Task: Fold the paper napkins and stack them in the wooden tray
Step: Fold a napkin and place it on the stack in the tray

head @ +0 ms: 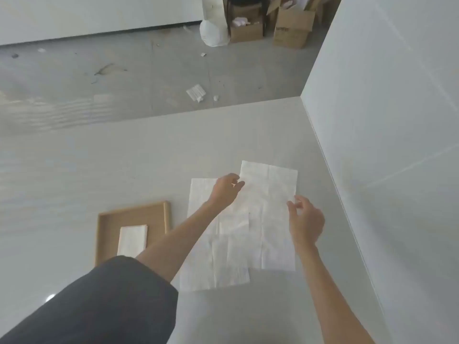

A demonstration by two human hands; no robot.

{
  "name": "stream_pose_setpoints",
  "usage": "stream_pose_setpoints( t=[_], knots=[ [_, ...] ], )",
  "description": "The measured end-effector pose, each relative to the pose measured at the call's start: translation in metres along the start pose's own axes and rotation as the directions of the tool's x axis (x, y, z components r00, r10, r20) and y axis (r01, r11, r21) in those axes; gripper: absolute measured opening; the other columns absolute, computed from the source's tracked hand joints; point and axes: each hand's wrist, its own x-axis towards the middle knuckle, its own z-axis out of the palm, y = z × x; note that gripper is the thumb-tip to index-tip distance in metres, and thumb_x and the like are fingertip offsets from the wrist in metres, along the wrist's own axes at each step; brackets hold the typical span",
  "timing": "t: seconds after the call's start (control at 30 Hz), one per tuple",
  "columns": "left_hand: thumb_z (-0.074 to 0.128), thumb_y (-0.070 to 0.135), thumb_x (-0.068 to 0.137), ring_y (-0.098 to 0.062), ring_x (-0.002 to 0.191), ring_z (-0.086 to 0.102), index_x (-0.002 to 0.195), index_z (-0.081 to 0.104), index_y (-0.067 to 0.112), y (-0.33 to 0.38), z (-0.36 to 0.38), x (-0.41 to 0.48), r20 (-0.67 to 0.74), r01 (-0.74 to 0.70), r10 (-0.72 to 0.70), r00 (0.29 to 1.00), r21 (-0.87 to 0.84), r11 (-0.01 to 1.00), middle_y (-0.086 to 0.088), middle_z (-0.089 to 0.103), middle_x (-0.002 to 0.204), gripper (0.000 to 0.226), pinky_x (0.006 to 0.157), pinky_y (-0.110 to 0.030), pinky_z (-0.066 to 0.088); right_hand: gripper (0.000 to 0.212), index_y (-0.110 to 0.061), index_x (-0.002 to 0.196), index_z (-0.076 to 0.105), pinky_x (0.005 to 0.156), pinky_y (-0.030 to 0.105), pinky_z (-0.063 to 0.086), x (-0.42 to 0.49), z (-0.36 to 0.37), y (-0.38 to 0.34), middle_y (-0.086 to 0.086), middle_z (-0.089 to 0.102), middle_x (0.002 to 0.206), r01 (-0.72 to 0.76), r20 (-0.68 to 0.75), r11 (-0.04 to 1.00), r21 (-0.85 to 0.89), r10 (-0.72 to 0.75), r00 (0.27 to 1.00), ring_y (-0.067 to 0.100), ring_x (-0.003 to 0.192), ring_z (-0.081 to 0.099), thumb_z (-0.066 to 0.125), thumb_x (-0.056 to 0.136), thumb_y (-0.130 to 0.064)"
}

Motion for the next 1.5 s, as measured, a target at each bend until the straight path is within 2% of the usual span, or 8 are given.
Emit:
stream_pose_setpoints(
  t=[0.27,0.53,0.63,0.8,1.07,1.23,1.4,1.5],
  knots=[
    [0.056,0.032,0.099,-0.035,0.104,0.062,0.110,0.053,0.012,0.008,0.040,0.092,-0.063,0.188,-0.181,0.981,0.130,0.974,-0.015,0.066,0.109,0.023,0.088,-0.045,0.052,0.035,-0.009,0.118,0.067,0.091,0.042,0.045,0.073,0.044,0.006,0.013,0.074,0.113,-0.314,0.038,0.944,-0.099,0.319,0.947,0.037,0.107,0.065,0.064,0.094,-0.034],
    [0.071,0.024,0.090,-0.028,0.104,0.062,0.132,0.049,0.008,-0.002,0.067,0.105,-0.155,0.249,-0.244,0.957,0.016,0.968,-0.004,0.066,0.096,0.050,0.093,-0.044,0.050,0.022,-0.010,0.110,0.065,0.090,0.042,0.045,0.084,0.065,0.019,0.013,0.074,0.107,-0.385,0.039,0.921,-0.049,0.387,0.921,0.038,0.105,0.065,0.066,0.089,-0.016],
    [0.069,0.018,0.092,-0.025,0.098,0.062,0.132,0.051,0.009,0.008,0.066,0.103,-0.121,0.245,-0.255,0.959,-0.088,0.965,0.007,0.056,0.082,0.044,0.093,-0.041,0.050,0.026,-0.009,0.117,0.065,0.096,0.043,0.045,0.088,0.062,0.022,0.012,0.074,0.112,-0.371,0.050,0.928,0.034,0.369,0.928,0.037,0.109,0.065,0.061,0.091,-0.012],
    [0.054,0.014,0.099,-0.014,0.068,0.046,0.099,0.062,0.009,0.031,0.048,0.077,0.010,0.170,-0.177,0.984,-0.337,0.926,0.005,0.045,0.072,0.009,0.065,-0.025,0.040,0.031,-0.010,0.124,0.062,0.089,0.034,0.044,0.087,0.034,0.014,0.016,0.060,0.109,-0.283,0.067,0.892,0.353,0.278,0.958,0.027,0.093,0.056,0.050,0.096,-0.005],
    [0.049,0.007,0.099,-0.015,0.067,0.061,0.077,0.056,0.016,0.031,-0.021,-0.045,0.167,0.225,-0.153,0.974,-0.784,0.579,0.003,0.063,0.076,0.024,0.066,-0.033,0.049,0.045,-0.028,0.135,0.059,0.065,0.018,0.053,0.068,-0.048,-0.025,-0.004,0.067,0.113,-0.211,0.367,0.788,0.578,-0.020,0.930,0.019,0.083,0.065,0.052,0.096,-0.005],
    [0.039,-0.005,0.098,-0.025,0.073,0.064,0.093,0.061,0.007,-0.042,-0.040,-0.144,0.065,0.317,-0.408,0.911,-0.742,0.590,-0.010,0.065,0.081,0.026,0.073,-0.040,0.058,0.043,-0.026,0.129,0.063,0.059,0.015,0.043,0.021,-0.061,-0.107,-0.004,0.072,0.109,-0.057,0.506,0.761,0.647,-0.372,0.778,0.009,0.069,0.053,0.052,0.097,0.001],
    [0.033,-0.008,0.095,-0.033,0.075,0.068,0.096,0.048,0.002,-0.100,-0.058,-0.204,-0.010,0.365,-0.610,0.793,-0.793,0.488,-0.023,0.060,0.096,0.019,0.068,-0.034,0.059,0.043,-0.032,0.122,0.067,0.067,0.015,0.044,-0.051,-0.038,-0.183,-0.009,0.071,0.104,0.183,0.628,0.762,0.621,-0.623,0.466,0.013,0.072,0.050,0.047,0.099,-0.002],
    [0.043,0.009,0.079,-0.026,0.097,0.058,0.109,0.047,0.013,-0.119,-0.082,-0.228,-0.221,0.266,-0.589,0.777,-0.734,0.625,-0.014,0.055,0.117,0.030,0.073,-0.028,0.046,0.047,-0.033,0.122,0.067,0.070,0.017,0.044,-0.088,-0.029,-0.214,-0.015,0.070,0.101,0.298,0.686,0.755,0.584,-0.655,0.316,0.017,0.074,0.051,0.043,0.099,-0.001]
  ],
)
